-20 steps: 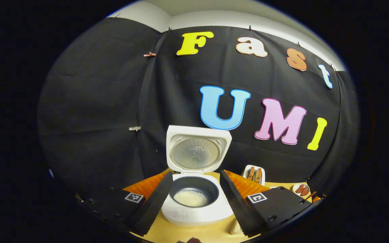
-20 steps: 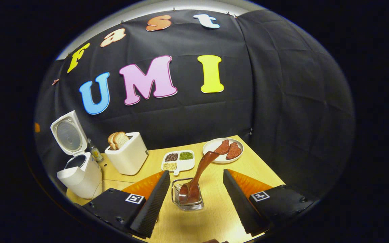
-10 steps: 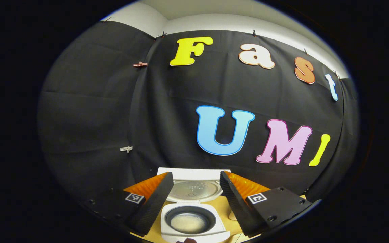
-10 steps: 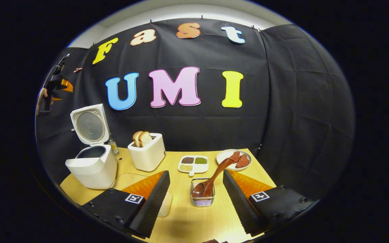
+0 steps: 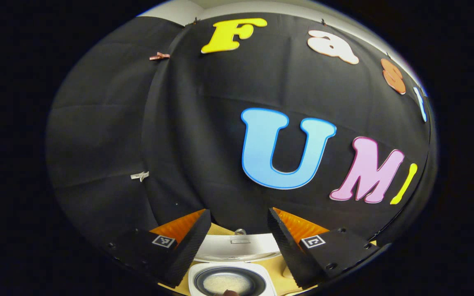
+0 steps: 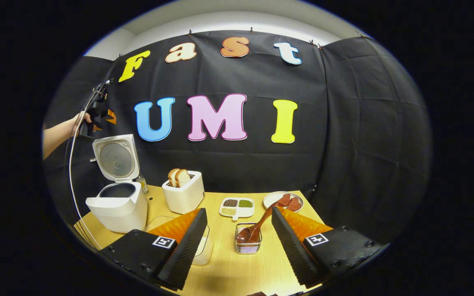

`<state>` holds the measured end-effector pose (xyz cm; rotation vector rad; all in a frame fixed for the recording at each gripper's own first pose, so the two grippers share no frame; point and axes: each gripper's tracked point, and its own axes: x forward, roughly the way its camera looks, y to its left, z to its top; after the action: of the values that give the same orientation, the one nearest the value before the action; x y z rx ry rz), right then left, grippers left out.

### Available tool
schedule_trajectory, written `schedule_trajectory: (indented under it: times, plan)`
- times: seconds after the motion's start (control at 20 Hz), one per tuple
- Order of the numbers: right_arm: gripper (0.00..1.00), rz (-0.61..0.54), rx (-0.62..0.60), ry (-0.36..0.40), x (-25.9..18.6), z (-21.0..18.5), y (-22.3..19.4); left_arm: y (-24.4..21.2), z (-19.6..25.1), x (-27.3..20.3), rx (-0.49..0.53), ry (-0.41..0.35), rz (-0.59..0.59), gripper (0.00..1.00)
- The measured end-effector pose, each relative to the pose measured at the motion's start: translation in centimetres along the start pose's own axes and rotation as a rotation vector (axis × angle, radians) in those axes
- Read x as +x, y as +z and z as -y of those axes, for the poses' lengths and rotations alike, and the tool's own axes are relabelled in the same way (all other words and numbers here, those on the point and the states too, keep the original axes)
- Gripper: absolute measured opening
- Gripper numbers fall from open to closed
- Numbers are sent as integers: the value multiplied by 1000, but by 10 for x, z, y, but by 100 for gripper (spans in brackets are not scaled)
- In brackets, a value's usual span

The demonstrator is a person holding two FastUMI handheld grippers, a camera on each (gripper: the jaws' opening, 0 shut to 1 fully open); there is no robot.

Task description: Close the left gripper, press the button to open the rice cooker; take a wooden spoon from the chopstick holder with the right hand, scoop a spoonful of rice and pour it into the rice cooker, then put the wooden spoon back into the chopstick holder.

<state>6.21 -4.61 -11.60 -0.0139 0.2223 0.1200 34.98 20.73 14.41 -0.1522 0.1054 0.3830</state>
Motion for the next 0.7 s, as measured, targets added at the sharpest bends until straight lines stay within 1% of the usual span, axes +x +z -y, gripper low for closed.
schedule_trajectory:
  times: [0.1,0.15,0.2,0.25,0.35,0.4,0.45,0.7]
  plan:
    - [98,-2,4,-11,-6,0,-1,-22,-3,23,-14,15,-70,96]
    - [98,0,9,-15,-9,-2,-2,-31,-8,31,0,32,-99,96]
    - [98,-1,14,-19,-12,-3,-3,-33,-15,33,36,59,-99,98]
    - [98,-7,17,-20,-14,-4,-6,-34,-16,38,59,66,-96,98]
    - [98,-18,17,-16,-17,-10,-12,-38,-12,36,85,80,-128,95]
    - [98,-20,18,-10,-17,-13,-14,-41,-12,34,110,87,-133,98]
    - [98,-20,18,-3,-17,-16,-15,-42,-12,32,117,90,-134,99]
    - [98,-21,12,44,-14,-34,-17,-63,-8,-3,107,83,-174,99]
